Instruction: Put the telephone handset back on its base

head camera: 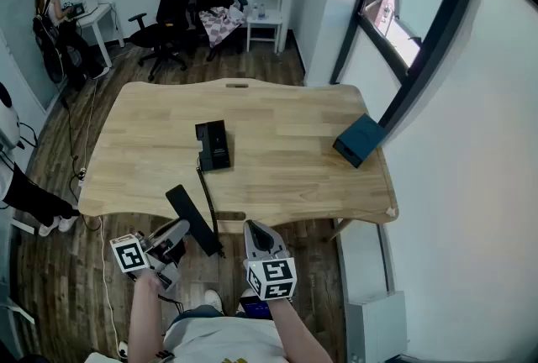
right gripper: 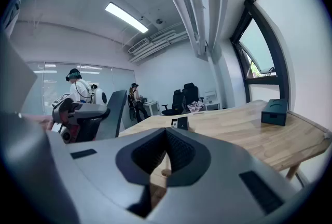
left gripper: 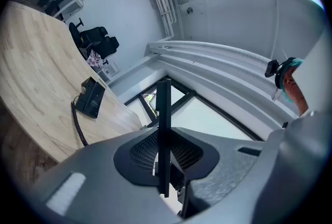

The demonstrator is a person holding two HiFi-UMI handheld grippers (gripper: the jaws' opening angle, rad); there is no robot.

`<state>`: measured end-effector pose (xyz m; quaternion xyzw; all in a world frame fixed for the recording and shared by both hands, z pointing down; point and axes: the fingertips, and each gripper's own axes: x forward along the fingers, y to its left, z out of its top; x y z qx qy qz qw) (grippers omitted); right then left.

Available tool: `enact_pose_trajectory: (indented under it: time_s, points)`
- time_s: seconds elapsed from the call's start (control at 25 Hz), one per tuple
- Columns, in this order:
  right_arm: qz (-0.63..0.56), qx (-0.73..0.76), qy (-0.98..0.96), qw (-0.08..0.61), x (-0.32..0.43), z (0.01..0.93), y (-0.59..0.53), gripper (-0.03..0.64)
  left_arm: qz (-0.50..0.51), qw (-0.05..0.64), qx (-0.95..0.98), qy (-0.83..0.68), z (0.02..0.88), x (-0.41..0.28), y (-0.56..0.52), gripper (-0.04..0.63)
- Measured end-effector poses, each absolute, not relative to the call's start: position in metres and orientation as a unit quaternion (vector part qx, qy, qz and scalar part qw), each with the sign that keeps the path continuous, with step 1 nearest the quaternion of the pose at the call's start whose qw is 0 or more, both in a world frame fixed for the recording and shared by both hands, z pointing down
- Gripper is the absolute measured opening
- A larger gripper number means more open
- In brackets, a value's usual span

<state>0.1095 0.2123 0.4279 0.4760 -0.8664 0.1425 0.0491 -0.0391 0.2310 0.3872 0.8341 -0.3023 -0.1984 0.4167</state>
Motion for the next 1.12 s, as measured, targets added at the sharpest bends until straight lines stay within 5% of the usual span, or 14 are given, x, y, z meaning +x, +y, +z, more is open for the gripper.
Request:
enact_pose_trajectory:
  time_s: [1.12]
  points:
    - [0.15,0.478,-0.865,0.033,0.122,0.425,0.216,0.006,-0.182,0.411,0.831,-0.327,0.396,-0.046,0.228,0.069]
